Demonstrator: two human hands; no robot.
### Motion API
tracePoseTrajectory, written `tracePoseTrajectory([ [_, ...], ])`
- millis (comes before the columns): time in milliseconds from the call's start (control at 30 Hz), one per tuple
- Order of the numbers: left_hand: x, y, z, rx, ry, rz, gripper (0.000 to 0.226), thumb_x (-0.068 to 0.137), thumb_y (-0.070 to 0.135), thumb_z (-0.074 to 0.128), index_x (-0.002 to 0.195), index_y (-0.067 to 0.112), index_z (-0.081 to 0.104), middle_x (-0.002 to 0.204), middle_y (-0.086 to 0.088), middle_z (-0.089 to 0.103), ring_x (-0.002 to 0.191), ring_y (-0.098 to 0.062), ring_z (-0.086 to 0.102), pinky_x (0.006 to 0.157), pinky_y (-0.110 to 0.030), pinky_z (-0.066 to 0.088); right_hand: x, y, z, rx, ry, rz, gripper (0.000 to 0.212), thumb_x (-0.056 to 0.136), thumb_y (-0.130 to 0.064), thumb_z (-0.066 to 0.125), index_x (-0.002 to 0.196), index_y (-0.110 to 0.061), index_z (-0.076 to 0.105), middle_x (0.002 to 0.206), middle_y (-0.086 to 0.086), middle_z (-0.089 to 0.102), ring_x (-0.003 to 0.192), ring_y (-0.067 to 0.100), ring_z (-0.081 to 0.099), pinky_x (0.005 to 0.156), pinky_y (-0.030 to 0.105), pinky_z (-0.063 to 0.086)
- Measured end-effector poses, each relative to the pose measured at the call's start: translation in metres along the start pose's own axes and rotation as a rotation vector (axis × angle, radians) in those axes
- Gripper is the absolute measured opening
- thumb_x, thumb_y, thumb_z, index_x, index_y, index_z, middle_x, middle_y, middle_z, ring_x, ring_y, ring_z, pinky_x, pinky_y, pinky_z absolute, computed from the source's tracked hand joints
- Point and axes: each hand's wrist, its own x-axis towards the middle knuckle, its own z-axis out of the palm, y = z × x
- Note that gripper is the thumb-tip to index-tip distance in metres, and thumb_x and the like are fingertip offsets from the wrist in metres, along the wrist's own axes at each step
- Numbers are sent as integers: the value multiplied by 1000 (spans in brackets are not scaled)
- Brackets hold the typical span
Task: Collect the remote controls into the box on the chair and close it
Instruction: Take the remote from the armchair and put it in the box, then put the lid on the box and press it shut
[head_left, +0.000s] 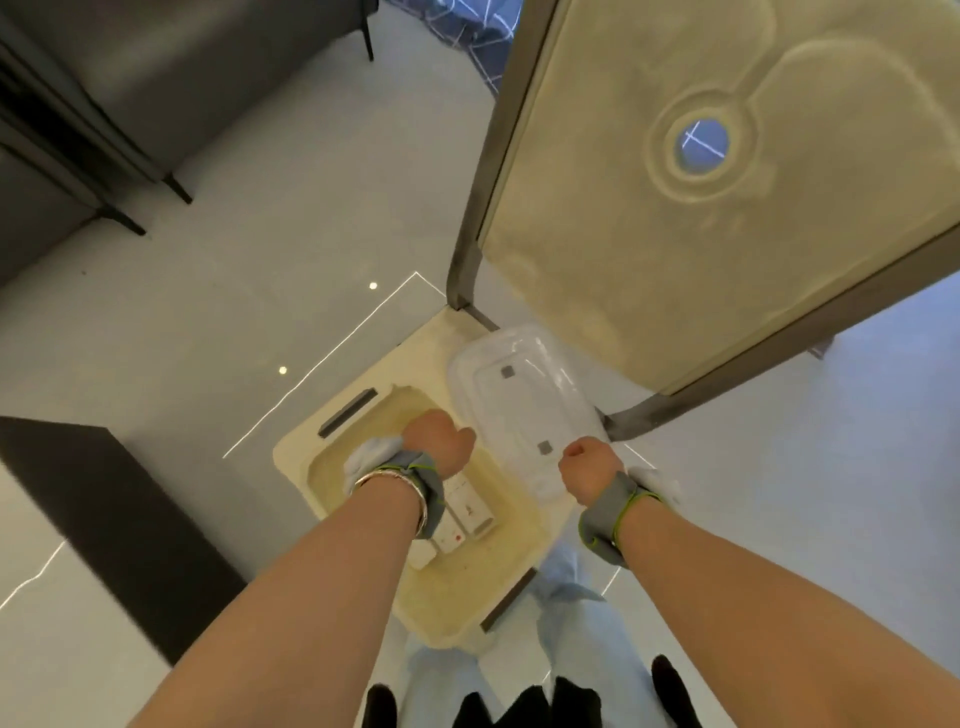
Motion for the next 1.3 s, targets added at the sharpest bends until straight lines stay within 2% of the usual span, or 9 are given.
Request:
tracePoseTrajectory([
  [67, 15, 31, 13, -100, 4, 43, 31, 93, 28, 44, 66, 13, 47, 69, -3, 44, 60, -22, 45, 59, -30, 37, 30, 3, -12, -64, -17, -43, 35, 93, -9, 45, 127, -1, 51, 126, 21, 58, 89, 26, 50, 73, 33, 42],
  [167, 46, 57, 43, -202, -31, 6, 33, 94, 31, 44, 116, 8, 54, 112, -13, 59, 100, -31, 58, 86, -35, 46, 85, 3, -14, -89, -44, -63, 44, 91, -8, 45, 134, -6, 43, 110, 13, 60, 67, 18, 43, 54, 21, 33],
  [233, 64, 66, 63, -165, -40, -28, 44, 95, 31, 43, 133, 8, 44, 134, -13, 53, 118, -32, 54, 96, -34, 43, 115, 3, -9, -144, -60, -106, 49, 91, -12, 44, 139, -10, 36, 103, 13, 59, 77, 24, 55, 64, 28, 44],
  [333, 92, 73, 90, -89, -57, -69, 49, 96, 28, 41, 140, 7, 35, 142, -15, 46, 127, -32, 48, 103, -37, 41, 155, 8, 2, -210, 21, -109, 52, 88, -10, 45, 139, -14, 36, 135, 15, 48, 118, 35, 50, 91, 39, 46],
  [467, 114, 68, 114, -20, -68, -179, 48, 94, 26, 42, 136, 5, 37, 140, -16, 47, 125, -34, 49, 102, -39, 43, 184, 16, 18, -333, 43, -45, 63, 85, -14, 53, 143, -17, 27, 141, 13, 41, 129, 31, 39, 106, 38, 33],
  [733, 101, 78, 134, -110, -108, -243, 47, 96, 29, 37, 136, 4, 37, 141, -17, 46, 126, -34, 48, 101, -39, 40, 171, 18, 15, -285, 103, -32, 66, 83, -9, 55, 142, -14, 26, 132, 17, 46, 123, 33, 45, 101, 39, 40],
  [900, 62, 94, 113, -216, -37, -270, 40, 99, 19, 28, 127, -3, 47, 136, -22, 48, 127, -37, 45, 106, -41, 37, 115, 25, 10, -285, 128, -276, 75, 79, -16, 53, 146, -19, 18, 141, 15, 36, 128, 33, 37, 98, 43, 39],
  [1167, -7, 83, 62, -820, 164, -294, 59, 95, 37, 42, 138, -3, 38, 143, -21, 45, 129, -35, 45, 105, -35, 36, 18, -1, 7, -315, 96, -691, 44, 81, -13, 53, 125, -18, 50, 116, 8, 56, 106, 28, 56, 73, 27, 38],
  [1300, -40, 47, 42, -989, 192, -307, 27, 88, 13, 48, 102, -7, 60, 121, -33, 60, 111, -45, 59, 97, -50, 49, -30, -8, 18, -472, 90, -864, 55, 79, -16, 50, 133, -19, 43, 116, 7, 59, 108, 29, 54, 76, 32, 37],
])
